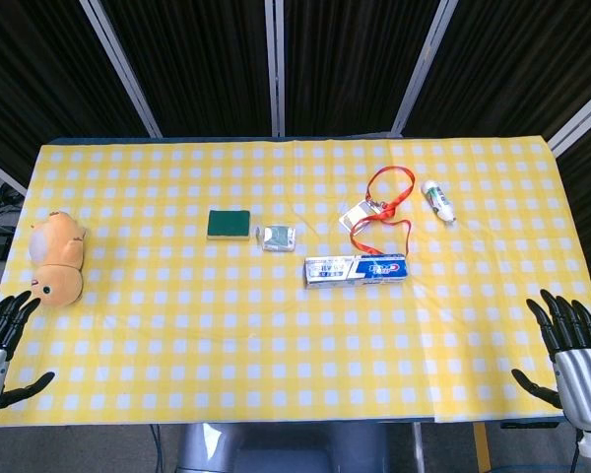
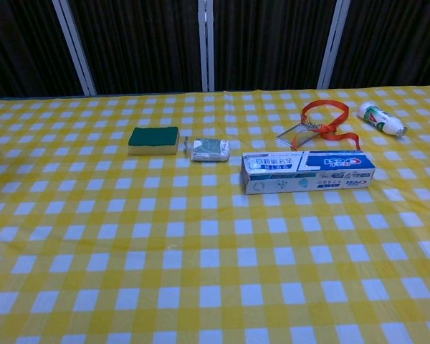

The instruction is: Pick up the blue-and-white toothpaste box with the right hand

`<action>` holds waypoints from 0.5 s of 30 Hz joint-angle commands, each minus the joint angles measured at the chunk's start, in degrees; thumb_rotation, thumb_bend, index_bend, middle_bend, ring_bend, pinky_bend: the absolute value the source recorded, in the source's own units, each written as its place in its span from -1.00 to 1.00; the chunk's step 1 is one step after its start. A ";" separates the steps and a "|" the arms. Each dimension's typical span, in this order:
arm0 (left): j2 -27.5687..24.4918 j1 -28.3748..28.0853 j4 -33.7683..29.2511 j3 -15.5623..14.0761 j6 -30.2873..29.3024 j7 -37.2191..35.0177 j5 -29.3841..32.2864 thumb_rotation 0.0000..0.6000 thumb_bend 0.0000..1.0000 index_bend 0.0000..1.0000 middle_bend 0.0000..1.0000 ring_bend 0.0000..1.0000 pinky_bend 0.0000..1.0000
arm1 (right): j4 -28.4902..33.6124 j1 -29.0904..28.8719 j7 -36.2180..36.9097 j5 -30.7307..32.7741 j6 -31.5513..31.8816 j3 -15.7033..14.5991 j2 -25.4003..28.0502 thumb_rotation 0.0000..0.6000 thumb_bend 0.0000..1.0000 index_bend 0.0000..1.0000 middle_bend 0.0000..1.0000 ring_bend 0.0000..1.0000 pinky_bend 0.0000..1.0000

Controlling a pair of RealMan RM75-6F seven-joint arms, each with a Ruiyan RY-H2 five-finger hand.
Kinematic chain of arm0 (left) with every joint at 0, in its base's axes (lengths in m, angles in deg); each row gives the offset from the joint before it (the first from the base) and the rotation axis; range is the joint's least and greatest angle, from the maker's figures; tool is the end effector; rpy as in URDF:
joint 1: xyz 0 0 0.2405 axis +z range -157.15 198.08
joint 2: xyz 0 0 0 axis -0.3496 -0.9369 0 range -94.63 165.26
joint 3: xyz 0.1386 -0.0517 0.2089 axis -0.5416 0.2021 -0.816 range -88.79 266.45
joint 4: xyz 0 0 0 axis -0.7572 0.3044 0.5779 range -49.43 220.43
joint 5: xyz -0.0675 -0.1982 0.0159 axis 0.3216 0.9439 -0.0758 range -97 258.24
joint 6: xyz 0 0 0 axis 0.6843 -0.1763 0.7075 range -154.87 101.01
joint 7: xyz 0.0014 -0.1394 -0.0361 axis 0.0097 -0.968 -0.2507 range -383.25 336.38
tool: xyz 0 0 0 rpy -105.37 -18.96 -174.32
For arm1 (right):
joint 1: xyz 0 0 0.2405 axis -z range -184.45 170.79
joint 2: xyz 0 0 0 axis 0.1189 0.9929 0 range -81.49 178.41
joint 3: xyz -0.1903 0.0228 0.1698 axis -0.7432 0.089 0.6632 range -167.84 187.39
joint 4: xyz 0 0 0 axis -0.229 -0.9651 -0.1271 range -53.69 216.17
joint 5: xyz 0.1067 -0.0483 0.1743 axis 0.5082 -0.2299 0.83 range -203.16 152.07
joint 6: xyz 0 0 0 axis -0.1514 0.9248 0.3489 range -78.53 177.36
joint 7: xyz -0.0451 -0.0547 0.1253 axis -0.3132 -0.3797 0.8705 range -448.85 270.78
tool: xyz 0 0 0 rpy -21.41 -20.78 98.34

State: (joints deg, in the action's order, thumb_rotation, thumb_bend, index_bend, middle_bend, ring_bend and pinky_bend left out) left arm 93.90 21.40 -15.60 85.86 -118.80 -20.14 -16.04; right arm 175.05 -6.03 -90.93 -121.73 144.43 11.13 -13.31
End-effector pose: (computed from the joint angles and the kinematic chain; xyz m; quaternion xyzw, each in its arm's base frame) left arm -0.2799 0.1279 0.1695 -0.6209 -0.3759 -0.4006 0.5592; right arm -0.2935 -0.1431 0.1785 0.6063 -0.3232 0.4229 0.5908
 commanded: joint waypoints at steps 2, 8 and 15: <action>0.00 0.02 -0.03 0.02 0.00 0.01 0.06 1.00 -1.00 -1.00 -1.00 -1.00 -1.00 | 0.31 0.02 -0.15 0.26 -0.29 -0.05 0.13 1.00 -1.00 -0.88 -1.00 -1.00 -1.00; 0.00 -0.18 -0.05 0.22 0.23 -0.47 0.30 1.00 -1.00 -1.00 -1.00 -1.00 -1.00 | 0.01 -0.28 0.10 0.42 -1.17 -0.21 -0.08 1.00 -1.00 -0.88 -1.00 -1.00 -1.00; 0.16 -1.06 -0.06 0.51 2.02 -0.60 1.30 1.00 -1.00 -1.00 -1.00 -1.00 -1.00 | -0.09 -5.89 -0.14 2.32 -10.29 1.26 -1.47 1.00 -1.00 -0.88 -1.00 -1.00 -1.00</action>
State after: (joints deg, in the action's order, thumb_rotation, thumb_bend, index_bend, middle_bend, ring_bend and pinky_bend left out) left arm 93.96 20.58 -15.66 86.33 -117.20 -20.83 -15.04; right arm 174.74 -8.78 -90.91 -120.38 138.60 11.44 -14.25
